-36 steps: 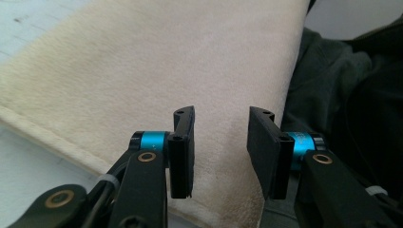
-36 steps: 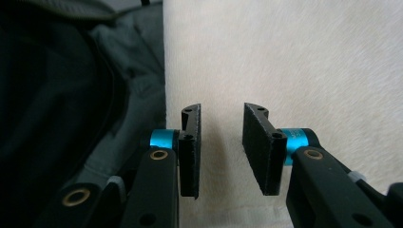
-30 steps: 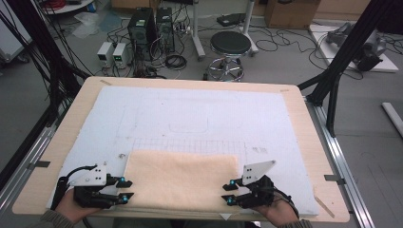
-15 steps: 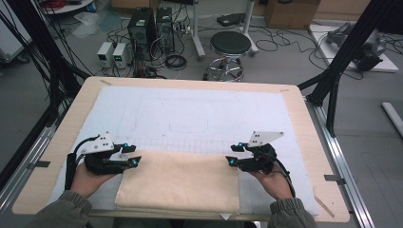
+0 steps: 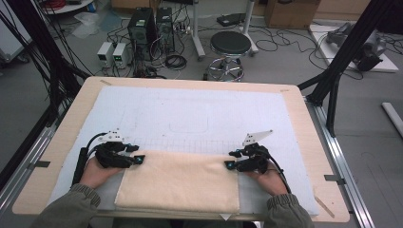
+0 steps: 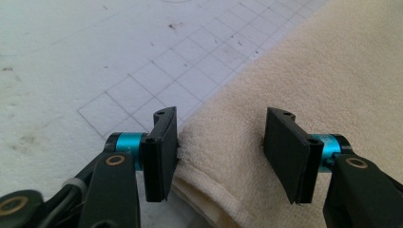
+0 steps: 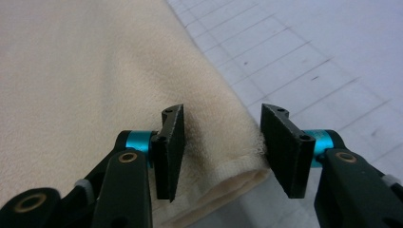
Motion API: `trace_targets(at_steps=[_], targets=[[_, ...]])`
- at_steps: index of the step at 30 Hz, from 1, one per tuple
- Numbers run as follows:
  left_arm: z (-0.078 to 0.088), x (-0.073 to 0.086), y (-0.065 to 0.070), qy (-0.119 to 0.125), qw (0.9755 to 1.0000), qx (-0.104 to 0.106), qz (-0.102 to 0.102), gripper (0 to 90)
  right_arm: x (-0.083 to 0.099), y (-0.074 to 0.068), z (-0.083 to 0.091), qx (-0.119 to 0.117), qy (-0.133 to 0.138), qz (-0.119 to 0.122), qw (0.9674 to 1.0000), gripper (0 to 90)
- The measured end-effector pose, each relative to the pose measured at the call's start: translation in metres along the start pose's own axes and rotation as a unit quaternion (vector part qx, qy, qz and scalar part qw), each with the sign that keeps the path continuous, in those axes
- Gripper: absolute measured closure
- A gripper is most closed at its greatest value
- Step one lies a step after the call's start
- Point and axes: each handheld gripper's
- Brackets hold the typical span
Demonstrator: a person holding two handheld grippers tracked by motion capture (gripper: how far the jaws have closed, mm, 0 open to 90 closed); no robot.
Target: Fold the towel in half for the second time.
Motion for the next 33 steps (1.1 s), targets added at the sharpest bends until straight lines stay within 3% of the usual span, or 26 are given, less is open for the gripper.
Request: trace_targets(at_steps=[4,7,11,12,18,21,24,31,33], targets=[[0.000,0.001,0.000,-0.007,0.9999,0.008,-0.003,55.0,0.002,0.000,-0.001,-0.017,-0.003,-0.012,0.9998,57.7],[0.001,0.001,0.002,-0.007,0.9999,0.011,-0.007,65.2,0.002,-0.001,-0.001,-0.028,-0.006,-0.020,0.9994,67.6],[0.003,0.001,0.004,-0.007,0.9998,0.008,-0.016,75.4,0.002,-0.003,0.001,-0.032,-0.007,-0.012,0.9994,76.5],[0.006,0.000,0.007,-0.004,0.9996,-0.003,-0.026,77.1,0.001,-0.007,0.003,-0.033,-0.009,-0.002,0.9994,78.8],[0.014,-0.006,0.012,0.031,0.9988,-0.032,-0.019,79.7,-0.008,-0.018,0.019,-0.015,0.017,0.024,0.9994,79.7],[0.016,-0.014,0.013,0.049,0.9971,-0.056,-0.012,79.6,-0.016,-0.021,0.022,-0.002,0.012,0.037,0.9992,79.7],[0.015,-0.017,0.012,0.060,0.9961,-0.065,-0.003,79.6,-0.019,-0.020,0.024,0.007,0.017,0.040,0.9990,79.7],[0.006,-0.034,0.004,0.080,0.9927,-0.088,0.017,79.4,-0.039,-0.002,0.029,0.047,0.024,0.047,0.9975,79.6],[0.000,-0.042,-0.001,0.090,0.9913,-0.092,0.028,79.4,-0.047,0.010,0.031,0.055,0.025,0.043,0.9972,79.7]])
Point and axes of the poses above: each handheld gripper's, and its own axes: z roughly backward along the jaws, x roughly out of its underside, y roughly to its right, and after that the axes turned 9 degrees about -x, right-handed
